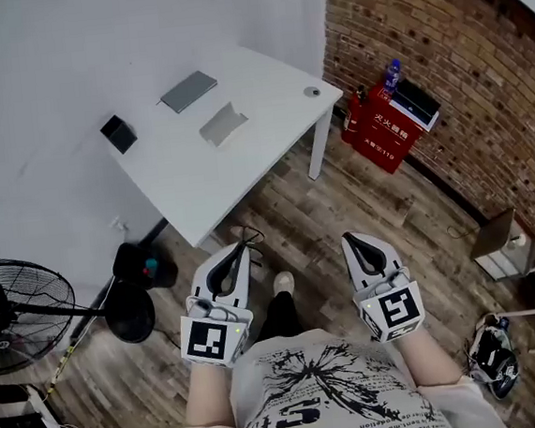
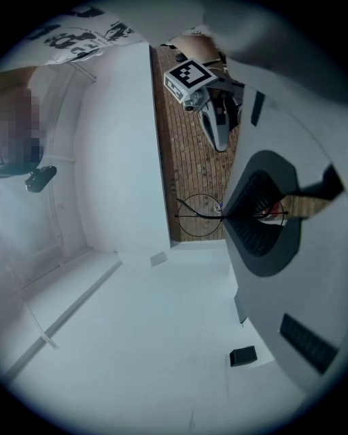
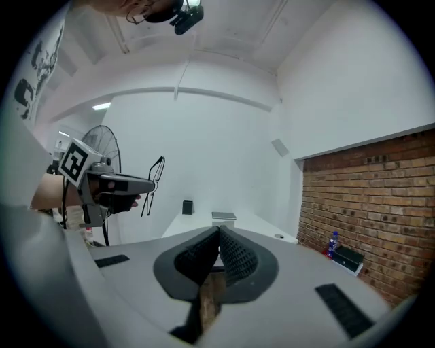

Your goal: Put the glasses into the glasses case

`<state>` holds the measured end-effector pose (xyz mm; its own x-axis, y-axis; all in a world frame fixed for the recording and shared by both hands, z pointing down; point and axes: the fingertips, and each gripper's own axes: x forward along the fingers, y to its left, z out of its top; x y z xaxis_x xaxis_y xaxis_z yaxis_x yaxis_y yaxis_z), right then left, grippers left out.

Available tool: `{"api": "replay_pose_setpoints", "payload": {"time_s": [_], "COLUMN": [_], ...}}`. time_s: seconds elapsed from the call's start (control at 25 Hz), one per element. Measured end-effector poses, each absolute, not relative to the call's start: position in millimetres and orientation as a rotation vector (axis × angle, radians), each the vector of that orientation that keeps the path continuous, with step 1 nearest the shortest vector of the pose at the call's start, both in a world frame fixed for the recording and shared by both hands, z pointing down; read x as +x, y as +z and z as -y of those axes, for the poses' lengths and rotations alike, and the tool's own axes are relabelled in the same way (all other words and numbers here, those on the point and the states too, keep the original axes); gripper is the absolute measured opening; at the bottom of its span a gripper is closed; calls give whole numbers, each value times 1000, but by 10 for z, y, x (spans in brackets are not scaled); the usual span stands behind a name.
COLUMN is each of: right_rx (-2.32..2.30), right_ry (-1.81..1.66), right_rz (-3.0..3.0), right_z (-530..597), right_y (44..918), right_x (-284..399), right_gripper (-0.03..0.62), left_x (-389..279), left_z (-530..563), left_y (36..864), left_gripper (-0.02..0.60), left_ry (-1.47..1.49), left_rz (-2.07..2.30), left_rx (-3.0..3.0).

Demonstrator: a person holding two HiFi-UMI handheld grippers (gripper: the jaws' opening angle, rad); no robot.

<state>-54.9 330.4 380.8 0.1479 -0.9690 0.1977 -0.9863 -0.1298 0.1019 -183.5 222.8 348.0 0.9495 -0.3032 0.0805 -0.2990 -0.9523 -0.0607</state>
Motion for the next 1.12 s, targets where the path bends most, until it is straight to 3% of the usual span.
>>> {"api": "replay_pose_setpoints", "payload": {"time_s": [0.56, 1.12], "right_rx": [2154, 1934], "right_ry": [164, 223], "right_rz": [1945, 2148], "right_z": [-825, 725], "right_y": [3735, 4030], "right_x": [548, 1129], "right_gripper": [15, 15], "left_x": [-708, -246], "left_z": [114, 1291], "left_y": [3281, 3528], "left_gripper": [15, 15], "left_ry": [4, -79], "left_rz": [-511, -783], "left_rx": [-3069, -3035]}}
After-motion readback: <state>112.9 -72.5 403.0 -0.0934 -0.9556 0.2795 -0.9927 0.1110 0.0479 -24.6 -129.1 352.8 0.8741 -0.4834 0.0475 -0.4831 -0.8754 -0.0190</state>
